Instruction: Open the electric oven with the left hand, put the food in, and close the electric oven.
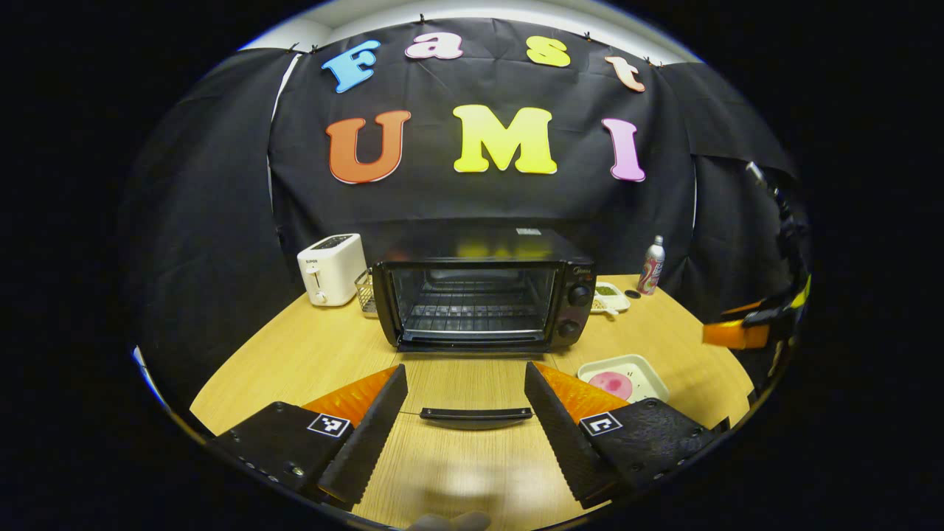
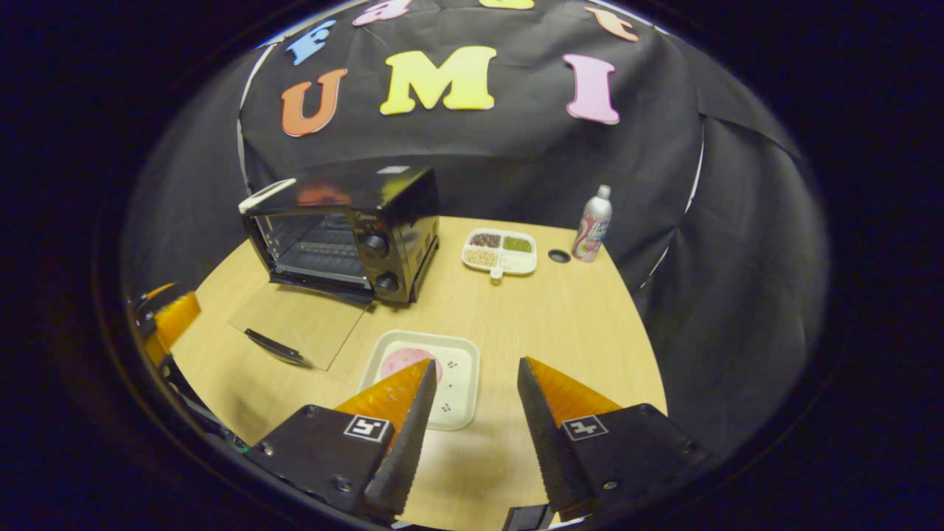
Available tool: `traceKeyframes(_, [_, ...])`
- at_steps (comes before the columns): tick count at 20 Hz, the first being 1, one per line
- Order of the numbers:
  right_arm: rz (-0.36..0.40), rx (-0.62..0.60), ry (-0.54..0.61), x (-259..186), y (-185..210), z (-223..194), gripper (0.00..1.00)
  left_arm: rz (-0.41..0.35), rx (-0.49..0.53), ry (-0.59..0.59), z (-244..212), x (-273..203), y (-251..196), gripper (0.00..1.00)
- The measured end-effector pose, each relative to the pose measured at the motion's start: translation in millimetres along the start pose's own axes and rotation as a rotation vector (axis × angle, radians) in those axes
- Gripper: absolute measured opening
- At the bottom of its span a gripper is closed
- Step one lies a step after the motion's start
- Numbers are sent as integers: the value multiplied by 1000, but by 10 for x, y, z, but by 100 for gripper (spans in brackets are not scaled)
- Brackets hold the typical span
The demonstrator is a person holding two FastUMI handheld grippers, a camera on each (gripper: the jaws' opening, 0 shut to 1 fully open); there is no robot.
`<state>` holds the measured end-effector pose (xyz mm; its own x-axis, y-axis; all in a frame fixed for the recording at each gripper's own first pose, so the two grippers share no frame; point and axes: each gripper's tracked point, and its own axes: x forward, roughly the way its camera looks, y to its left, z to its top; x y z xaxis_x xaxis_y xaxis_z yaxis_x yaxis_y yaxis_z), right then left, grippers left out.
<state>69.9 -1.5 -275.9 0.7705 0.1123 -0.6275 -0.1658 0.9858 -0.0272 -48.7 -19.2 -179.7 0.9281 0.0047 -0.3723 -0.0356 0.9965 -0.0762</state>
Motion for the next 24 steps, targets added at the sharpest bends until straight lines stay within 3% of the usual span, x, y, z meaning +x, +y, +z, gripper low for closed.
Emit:
traceKeyframes(5, [75, 95, 213, 636, -35, -443, 54, 43, -17, -62, 471, -365, -103, 97])
traceKeyframes(6, [81, 107, 248, 730, -64, -505, 42, 54, -16, -76, 556, -442, -142, 97])
traceKeyframes(9, [92, 135, 328, 929, -107, -606, 31, 97, -13, -106, 708, -571, -209, 97])
traceKeyframes(10, [101, 141, 349, 985, -94, -634, 22, 111, -13, -108, 717, -603, -239, 97])
traceKeyframes(12, [132, 138, 380, 1040, -29, -643, 17, 145, -9, -103, 697, -650, -276, 97])
traceKeyframes(16, [142, 124, 459, 1104, -19, -681, 15, 181, -27, -83, 656, -705, -364, 97])
traceKeyframes(22, [94, 163, 679, 1134, -58, -665, 15, 150, -40, -85, 639, -615, -406, 97])
traceKeyframes(23, [95, 166, 699, 1124, -60, -658, 15, 143, -46, -87, 632, -600, -399, 90])
traceKeyframes(24, [93, 174, 708, 1130, -73, -652, 16, 128, -53, -84, 626, -570, -384, 97])
